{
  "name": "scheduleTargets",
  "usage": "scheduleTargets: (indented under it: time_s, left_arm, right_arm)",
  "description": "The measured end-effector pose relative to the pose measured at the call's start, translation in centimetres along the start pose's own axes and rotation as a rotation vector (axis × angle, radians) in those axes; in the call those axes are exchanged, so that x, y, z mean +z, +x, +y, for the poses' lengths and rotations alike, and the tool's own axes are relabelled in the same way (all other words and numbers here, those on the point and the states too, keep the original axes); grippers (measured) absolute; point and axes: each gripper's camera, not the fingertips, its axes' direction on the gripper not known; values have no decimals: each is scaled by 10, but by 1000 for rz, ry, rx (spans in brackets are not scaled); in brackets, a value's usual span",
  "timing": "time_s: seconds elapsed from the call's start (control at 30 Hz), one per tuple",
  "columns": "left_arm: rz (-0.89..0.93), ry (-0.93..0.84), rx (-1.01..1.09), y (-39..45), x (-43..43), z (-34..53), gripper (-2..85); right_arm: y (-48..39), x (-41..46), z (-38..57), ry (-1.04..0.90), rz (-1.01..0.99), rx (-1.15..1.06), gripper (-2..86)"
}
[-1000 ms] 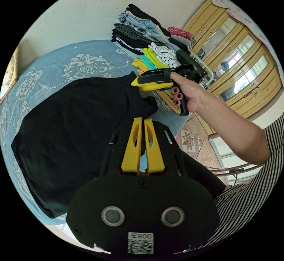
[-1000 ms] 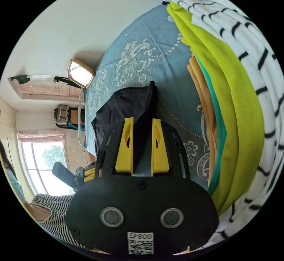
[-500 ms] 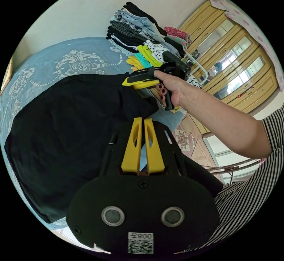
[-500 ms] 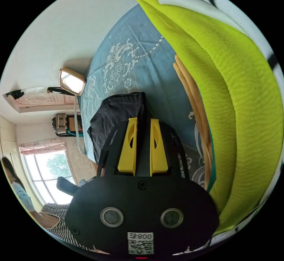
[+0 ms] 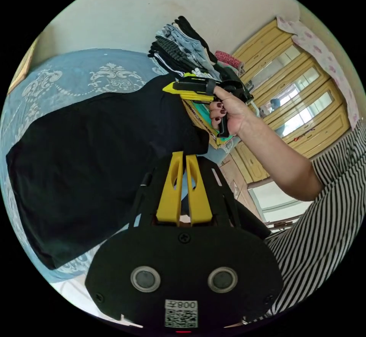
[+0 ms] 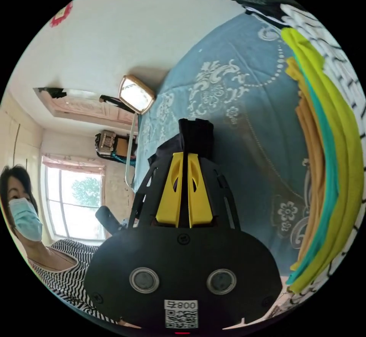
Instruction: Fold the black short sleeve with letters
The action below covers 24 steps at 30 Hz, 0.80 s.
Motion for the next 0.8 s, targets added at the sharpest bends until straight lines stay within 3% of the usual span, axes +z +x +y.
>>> scheduleTargets:
  time_s: [0.37, 0.8]
  left_arm:
    - [-65, 180, -277, -62, -215, 43, 7]
    - [90, 344, -674, -153, -363, 97, 6]
  right_arm:
    - [-159, 122, -46, -162, -141, -222, 15]
    - [-283, 265, -94, -390, -16, -294, 17]
